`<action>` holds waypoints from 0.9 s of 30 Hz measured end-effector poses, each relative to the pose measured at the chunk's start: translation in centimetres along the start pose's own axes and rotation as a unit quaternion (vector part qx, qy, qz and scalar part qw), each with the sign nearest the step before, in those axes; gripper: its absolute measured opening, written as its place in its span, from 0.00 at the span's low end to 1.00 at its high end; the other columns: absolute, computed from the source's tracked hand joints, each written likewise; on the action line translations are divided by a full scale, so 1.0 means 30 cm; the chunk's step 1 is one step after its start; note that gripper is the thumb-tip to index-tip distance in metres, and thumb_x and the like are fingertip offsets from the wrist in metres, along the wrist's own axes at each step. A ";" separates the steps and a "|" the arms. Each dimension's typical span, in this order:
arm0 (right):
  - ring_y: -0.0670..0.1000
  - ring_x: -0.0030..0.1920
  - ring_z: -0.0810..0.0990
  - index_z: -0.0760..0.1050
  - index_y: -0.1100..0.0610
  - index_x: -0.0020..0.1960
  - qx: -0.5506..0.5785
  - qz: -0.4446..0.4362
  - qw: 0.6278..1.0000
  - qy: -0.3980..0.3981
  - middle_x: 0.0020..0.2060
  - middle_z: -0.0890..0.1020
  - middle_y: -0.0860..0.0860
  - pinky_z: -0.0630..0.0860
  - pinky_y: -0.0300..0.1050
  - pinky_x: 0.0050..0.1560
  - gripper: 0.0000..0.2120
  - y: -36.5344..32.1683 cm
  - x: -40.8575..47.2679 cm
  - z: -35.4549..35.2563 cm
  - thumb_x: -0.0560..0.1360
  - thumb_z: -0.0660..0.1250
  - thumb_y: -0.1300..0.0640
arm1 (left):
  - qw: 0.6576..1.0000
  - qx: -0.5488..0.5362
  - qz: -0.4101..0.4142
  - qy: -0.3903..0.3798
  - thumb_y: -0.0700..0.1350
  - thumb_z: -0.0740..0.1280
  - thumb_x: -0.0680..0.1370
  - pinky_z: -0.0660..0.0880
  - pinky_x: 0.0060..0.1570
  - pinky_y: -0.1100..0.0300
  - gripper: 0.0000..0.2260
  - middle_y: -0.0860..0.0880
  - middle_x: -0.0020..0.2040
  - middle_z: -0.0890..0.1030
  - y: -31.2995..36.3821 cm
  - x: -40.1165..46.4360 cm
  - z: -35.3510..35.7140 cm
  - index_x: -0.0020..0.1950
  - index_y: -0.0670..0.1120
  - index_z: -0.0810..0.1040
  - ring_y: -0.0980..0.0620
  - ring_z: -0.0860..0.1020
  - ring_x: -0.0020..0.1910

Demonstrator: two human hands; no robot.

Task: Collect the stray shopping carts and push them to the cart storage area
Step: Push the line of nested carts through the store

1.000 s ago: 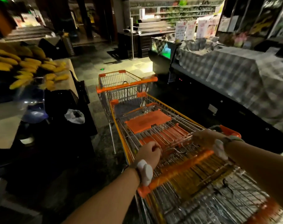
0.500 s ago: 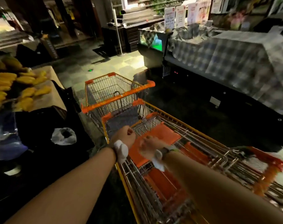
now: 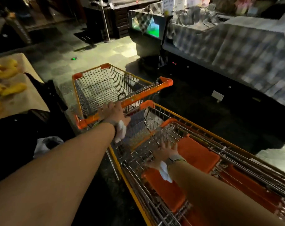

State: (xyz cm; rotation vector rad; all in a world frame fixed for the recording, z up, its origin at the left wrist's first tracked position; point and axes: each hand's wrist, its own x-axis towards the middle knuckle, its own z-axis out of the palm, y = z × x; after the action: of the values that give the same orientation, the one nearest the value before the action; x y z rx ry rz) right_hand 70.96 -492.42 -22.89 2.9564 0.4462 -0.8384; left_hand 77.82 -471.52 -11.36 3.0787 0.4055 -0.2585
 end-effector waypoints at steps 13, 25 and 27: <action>0.70 0.78 0.38 0.36 0.49 0.82 -0.010 -0.014 1.000 0.023 0.78 0.33 0.59 0.37 0.67 0.77 0.45 -0.004 0.032 0.058 0.76 0.48 0.25 | 0.994 -0.028 0.100 0.016 0.65 0.60 0.81 0.74 0.44 0.52 0.20 0.46 0.44 0.78 -0.046 0.109 0.023 0.56 0.48 0.71 0.42 0.78 0.43; 0.71 0.78 0.40 0.40 0.51 0.82 -0.005 -0.016 0.999 0.040 0.80 0.37 0.59 0.39 0.68 0.77 0.46 0.002 0.033 0.062 0.76 0.48 0.25 | 0.982 -0.069 0.164 0.071 0.65 0.55 0.82 0.67 0.34 0.57 0.19 0.48 0.39 0.76 -0.017 -0.029 0.084 0.45 0.50 0.71 0.49 0.75 0.34; 0.72 0.78 0.41 0.42 0.51 0.83 -0.008 -0.010 0.999 0.040 0.80 0.38 0.60 0.39 0.68 0.77 0.46 -0.008 0.024 0.053 0.76 0.49 0.25 | 0.980 -0.074 0.166 0.077 0.66 0.54 0.82 0.68 0.34 0.56 0.20 0.48 0.38 0.76 0.005 -0.074 0.089 0.42 0.52 0.69 0.48 0.75 0.35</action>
State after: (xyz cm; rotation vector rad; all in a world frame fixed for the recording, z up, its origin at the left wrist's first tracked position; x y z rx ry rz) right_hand 70.66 -492.17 -24.62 2.9834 0.4845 -0.7166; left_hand 75.31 -472.35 -13.61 2.9618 -0.0884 0.0204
